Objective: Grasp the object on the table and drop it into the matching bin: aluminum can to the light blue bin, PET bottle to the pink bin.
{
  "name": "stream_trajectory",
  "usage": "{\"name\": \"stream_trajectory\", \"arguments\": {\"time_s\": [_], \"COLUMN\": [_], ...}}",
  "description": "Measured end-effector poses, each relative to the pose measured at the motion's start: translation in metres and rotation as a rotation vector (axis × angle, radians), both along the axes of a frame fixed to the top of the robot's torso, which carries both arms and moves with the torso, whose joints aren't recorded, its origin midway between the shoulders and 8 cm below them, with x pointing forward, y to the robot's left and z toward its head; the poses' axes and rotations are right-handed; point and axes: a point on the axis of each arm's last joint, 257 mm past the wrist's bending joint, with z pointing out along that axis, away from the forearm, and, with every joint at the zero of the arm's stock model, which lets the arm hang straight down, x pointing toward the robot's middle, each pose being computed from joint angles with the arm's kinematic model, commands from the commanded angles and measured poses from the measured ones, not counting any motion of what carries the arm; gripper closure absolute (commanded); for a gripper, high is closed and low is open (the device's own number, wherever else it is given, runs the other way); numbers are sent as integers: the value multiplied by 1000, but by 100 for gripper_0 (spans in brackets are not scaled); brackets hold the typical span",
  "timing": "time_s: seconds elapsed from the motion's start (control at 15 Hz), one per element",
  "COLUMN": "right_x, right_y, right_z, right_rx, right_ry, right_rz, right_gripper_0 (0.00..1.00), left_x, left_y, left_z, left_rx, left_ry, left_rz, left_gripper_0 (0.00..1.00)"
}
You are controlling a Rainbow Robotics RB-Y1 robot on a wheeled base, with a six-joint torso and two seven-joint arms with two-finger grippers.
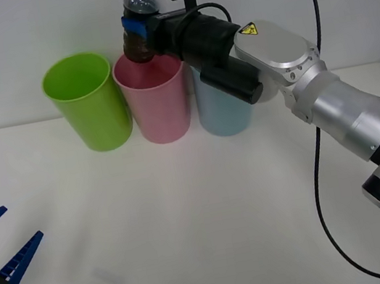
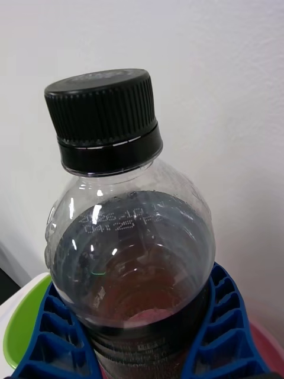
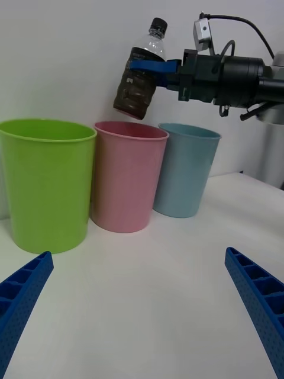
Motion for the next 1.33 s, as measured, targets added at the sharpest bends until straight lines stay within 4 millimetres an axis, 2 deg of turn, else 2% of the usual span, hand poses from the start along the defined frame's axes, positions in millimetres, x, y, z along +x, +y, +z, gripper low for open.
{"name": "stream_trajectory", "arguments": {"time_s": [0.13, 0.2, 0.27, 0.33, 0.87, 1.07, 1.33], "right_x": [0, 0, 0, 1, 3, -7, -30], "right_y": [0, 0, 0, -1, -14, -27, -50], "right_z": [0, 0, 0, 0, 5, 2, -4], "right_rx": [-2, -1, -2, -3, -19, -13, -12], "right_ry": [-1, -1, -1, -3, -28, -43, -69], "right_rz": [1, 1, 0, -5, -18, -12, -1], "right_gripper_0": [100, 93, 35, 0, 0, 0, 0], "left_x": [0, 0, 0, 0, 0, 0, 0], "left_y": [0, 0, 0, 0, 0, 0, 0], "left_z": [0, 0, 0, 0, 0, 0, 0], "left_rx": [0, 0, 0, 0, 0, 0, 0], "left_ry": [0, 0, 0, 0, 0, 0, 0], "left_rz": [0, 0, 0, 0, 0, 0, 0], "left_gripper_0": [0, 0, 0, 0, 0, 0, 0]}}
